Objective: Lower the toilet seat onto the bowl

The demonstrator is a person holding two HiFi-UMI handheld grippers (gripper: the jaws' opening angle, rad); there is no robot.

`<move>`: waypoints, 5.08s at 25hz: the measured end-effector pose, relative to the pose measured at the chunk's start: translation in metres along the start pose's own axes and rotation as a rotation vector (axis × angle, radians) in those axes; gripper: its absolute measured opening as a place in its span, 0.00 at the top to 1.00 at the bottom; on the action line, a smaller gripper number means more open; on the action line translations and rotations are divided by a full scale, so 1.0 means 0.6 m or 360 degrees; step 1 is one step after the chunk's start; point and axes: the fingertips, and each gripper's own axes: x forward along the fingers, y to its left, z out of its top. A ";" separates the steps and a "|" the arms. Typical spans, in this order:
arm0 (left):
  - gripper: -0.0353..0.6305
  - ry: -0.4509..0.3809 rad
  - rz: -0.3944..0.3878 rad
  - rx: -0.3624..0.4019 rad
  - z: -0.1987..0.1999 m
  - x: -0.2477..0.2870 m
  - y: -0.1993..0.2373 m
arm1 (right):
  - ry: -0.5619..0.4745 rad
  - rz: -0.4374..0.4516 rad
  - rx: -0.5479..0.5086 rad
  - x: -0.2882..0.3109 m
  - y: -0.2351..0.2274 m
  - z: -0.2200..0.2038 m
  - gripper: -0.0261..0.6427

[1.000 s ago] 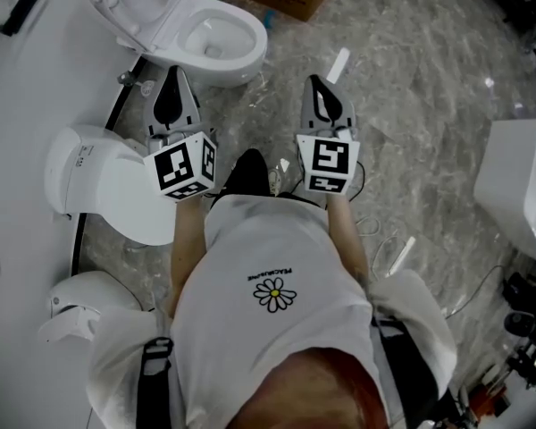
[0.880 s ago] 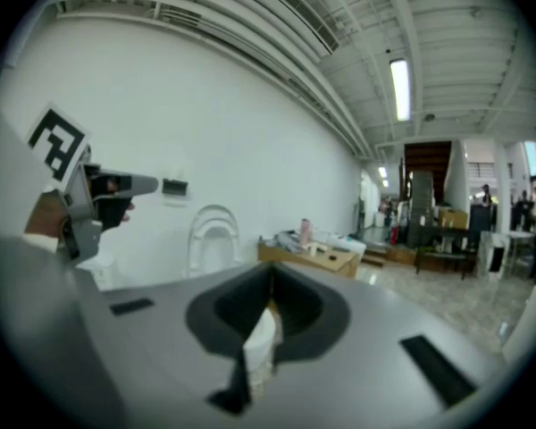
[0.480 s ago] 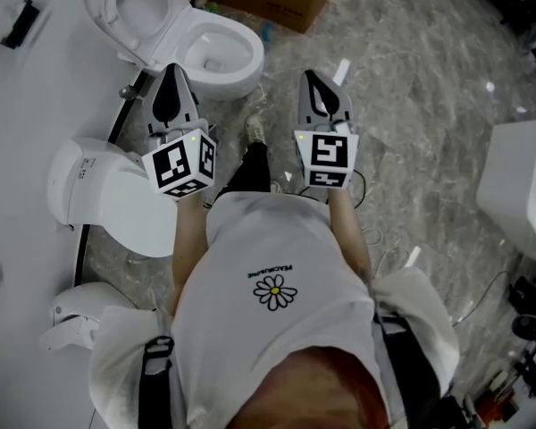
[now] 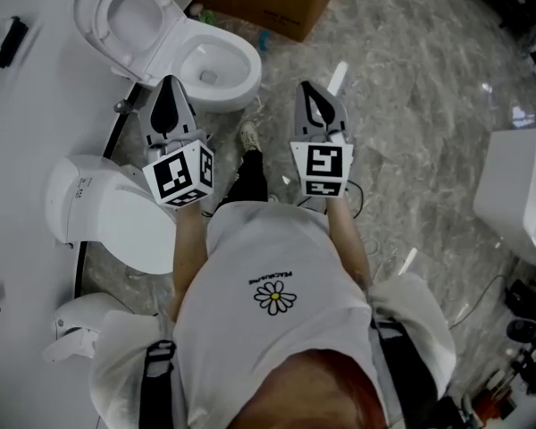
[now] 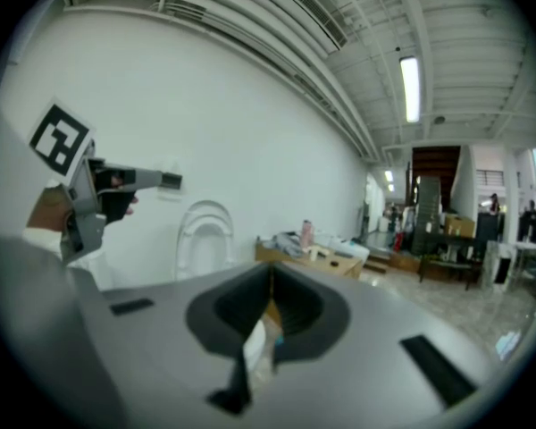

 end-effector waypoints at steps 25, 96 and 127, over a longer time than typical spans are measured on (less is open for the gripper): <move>0.92 -0.0068 0.0294 0.0066 -0.020 0.412 0.192 | -0.0011 0.0050 -0.0124 0.496 -0.065 0.129 0.92; 0.68 0.0874 0.1014 -0.0043 -0.400 0.564 0.695 | -0.0052 0.1616 -0.1036 1.123 0.603 0.142 0.71; 0.75 0.0869 0.0806 -0.0017 -0.384 0.539 0.646 | -0.0024 0.1646 -0.0992 1.082 0.555 0.138 0.75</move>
